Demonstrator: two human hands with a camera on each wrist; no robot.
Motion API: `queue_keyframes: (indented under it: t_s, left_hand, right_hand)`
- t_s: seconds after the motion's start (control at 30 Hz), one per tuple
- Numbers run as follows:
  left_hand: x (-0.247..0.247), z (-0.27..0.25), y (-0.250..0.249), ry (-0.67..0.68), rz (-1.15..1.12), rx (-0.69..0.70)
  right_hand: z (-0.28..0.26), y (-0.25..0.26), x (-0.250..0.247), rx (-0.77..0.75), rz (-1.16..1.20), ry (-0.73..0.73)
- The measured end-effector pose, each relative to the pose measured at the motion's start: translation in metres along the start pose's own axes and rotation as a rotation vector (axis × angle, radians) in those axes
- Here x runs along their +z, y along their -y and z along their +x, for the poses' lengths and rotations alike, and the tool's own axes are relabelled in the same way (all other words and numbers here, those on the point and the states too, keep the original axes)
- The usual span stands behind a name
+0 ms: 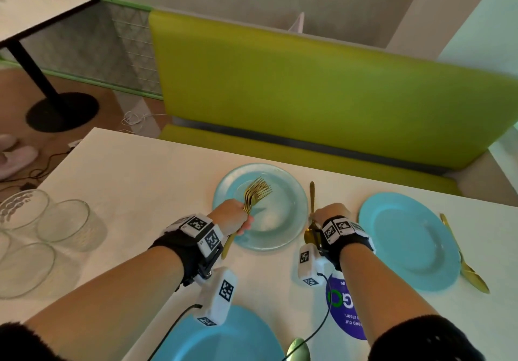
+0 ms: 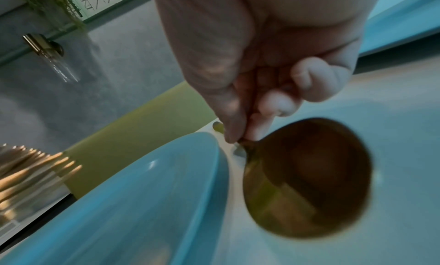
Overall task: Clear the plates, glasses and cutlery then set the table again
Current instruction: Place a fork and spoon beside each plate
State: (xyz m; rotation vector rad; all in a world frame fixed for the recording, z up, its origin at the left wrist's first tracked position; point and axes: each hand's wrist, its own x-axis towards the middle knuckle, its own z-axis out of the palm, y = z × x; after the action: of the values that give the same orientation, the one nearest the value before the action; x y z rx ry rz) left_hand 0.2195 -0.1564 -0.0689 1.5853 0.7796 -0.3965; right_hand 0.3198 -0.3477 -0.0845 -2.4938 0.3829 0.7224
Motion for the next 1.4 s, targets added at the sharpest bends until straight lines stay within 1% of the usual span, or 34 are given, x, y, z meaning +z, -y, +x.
queue_keyframes:
  t_s: [0.03, 0.07, 0.17, 0.23, 0.3, 0.37, 0.4, 0.53, 0.6, 0.67, 0.7, 0.73, 0.8, 0.9, 1.0, 1.1, 1.13, 1.2, 1.27, 1.37, 1.4]
  left_hand:
    - [0.001, 0.000, 0.000, 0.008, -0.004, 0.001]
    - [0.002, 0.000, 0.000, 0.017, -0.005, 0.005]
    - [0.003, -0.002, 0.000, 0.038, 0.009, 0.016]
    - [0.002, -0.003, 0.000, 0.050, 0.028, 0.020]
    - [0.001, -0.004, 0.002, 0.059, 0.048, 0.022]
    - [0.002, -0.005, 0.002, 0.060, 0.054, 0.027]
    - [0.002, -0.007, 0.002, 0.057, 0.058, 0.030]
    - [0.004, -0.010, 0.000, 0.045, 0.059, 0.042]
    - [0.006, -0.013, -0.001, 0.046, 0.078, 0.050]
    - [0.009, -0.016, -0.002, 0.050, 0.122, 0.054]
    - [0.010, -0.016, -0.001, 0.048, 0.146, 0.060]
    - [0.011, -0.018, -0.001, 0.051, 0.172, 0.064]
    - [0.014, -0.023, -0.002, 0.080, 0.236, 0.079]
    - [0.019, -0.028, -0.002, 0.149, 0.321, 0.114]
    - [0.024, -0.036, -0.003, 0.187, 0.386, 0.115]
    - [0.034, -0.043, -0.004, 0.238, 0.366, 0.125]
    - [0.037, -0.043, -0.004, 0.229, 0.370, 0.131]
    - [0.041, -0.040, -0.006, 0.164, 0.375, 0.145]
    - [0.040, -0.034, -0.009, 0.075, 0.353, 0.137]
    - [0.032, -0.025, -0.014, -0.029, 0.304, 0.114]
    - [0.030, -0.023, -0.015, -0.042, 0.281, 0.103]
  right_hand:
    - [0.005, -0.001, 0.001, 0.009, 0.068, 0.016]
    - [0.004, -0.001, 0.000, 0.013, 0.086, 0.018]
    - [0.004, -0.001, 0.000, -0.012, 0.062, 0.032]
    - [0.001, 0.000, 0.002, -0.029, -0.008, 0.016]
    - [-0.004, 0.001, 0.002, -0.043, -0.177, -0.049]
    - [-0.011, 0.002, 0.002, -0.104, -0.399, -0.061]
    - [-0.013, 0.003, 0.001, -0.153, -0.458, -0.086]
    - [-0.022, 0.015, -0.007, -0.189, -0.396, -0.131]
    - [-0.026, 0.019, -0.006, -0.272, -0.287, -0.165]
    - [-0.039, 0.022, -0.001, -0.414, -0.140, -0.170]
    - [-0.046, 0.021, 0.004, -0.492, -0.082, -0.137]
    - [-0.055, 0.021, 0.008, -0.564, -0.075, -0.087]
    - [-0.069, 0.018, 0.017, -0.687, -0.170, -0.002]
    - [-0.078, 0.010, 0.024, -0.793, -0.377, 0.045]
    - [-0.082, 0.001, 0.021, -0.808, -0.451, 0.076]
    - [-0.084, -0.006, 0.016, -0.805, -0.539, 0.080]
    - [-0.084, -0.008, 0.013, -0.798, -0.559, 0.076]
    - [-0.081, -0.013, 0.006, -0.762, -0.558, 0.069]
    - [-0.075, -0.020, -0.006, -0.684, -0.512, 0.043]
    - [-0.061, -0.035, -0.028, -0.508, -0.477, -0.034]
    - [-0.055, -0.041, -0.035, -0.439, -0.437, -0.053]
